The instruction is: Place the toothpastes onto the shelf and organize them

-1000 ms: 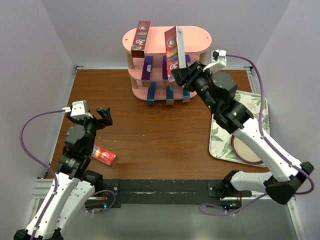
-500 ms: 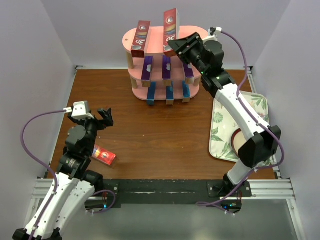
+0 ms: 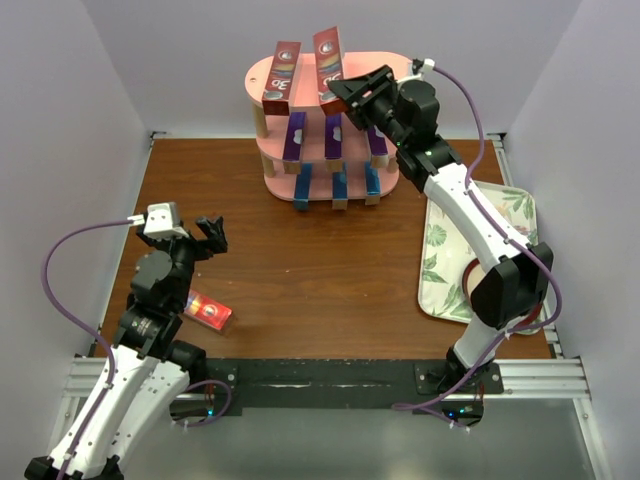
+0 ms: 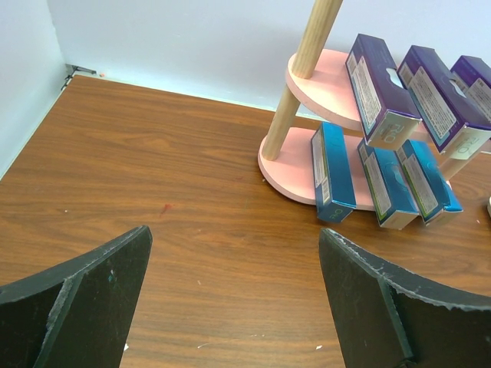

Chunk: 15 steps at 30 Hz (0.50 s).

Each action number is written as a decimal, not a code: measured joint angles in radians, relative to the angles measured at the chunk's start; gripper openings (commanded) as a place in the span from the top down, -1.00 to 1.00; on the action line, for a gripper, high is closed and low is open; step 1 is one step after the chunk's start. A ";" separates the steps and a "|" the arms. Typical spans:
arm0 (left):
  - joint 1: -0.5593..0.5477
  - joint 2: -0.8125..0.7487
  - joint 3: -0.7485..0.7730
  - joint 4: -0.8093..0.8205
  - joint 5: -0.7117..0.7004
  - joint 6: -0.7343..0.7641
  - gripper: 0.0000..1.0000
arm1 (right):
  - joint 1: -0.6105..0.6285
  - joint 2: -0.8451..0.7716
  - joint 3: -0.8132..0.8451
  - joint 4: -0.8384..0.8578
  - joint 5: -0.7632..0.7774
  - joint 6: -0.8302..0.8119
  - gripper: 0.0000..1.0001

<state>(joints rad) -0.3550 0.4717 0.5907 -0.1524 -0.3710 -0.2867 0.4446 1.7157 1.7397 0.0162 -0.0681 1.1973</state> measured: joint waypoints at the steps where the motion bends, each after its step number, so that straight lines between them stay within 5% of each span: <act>1: 0.000 0.000 0.000 0.000 0.000 0.000 -0.90 | 0.000 0.000 0.000 0.001 -0.001 0.008 -0.09; 11: 0.000 0.000 0.000 0.000 0.000 0.000 -0.90 | 0.000 0.002 0.000 0.017 0.013 0.076 -0.25; 15: -0.001 0.000 0.000 0.000 -0.001 0.000 -0.90 | 0.000 0.002 -0.003 0.019 0.033 0.078 -0.49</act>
<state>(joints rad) -0.3557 0.4717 0.5907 -0.1520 -0.3717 -0.2867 0.4446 1.7172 1.7363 0.0349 -0.0353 1.2755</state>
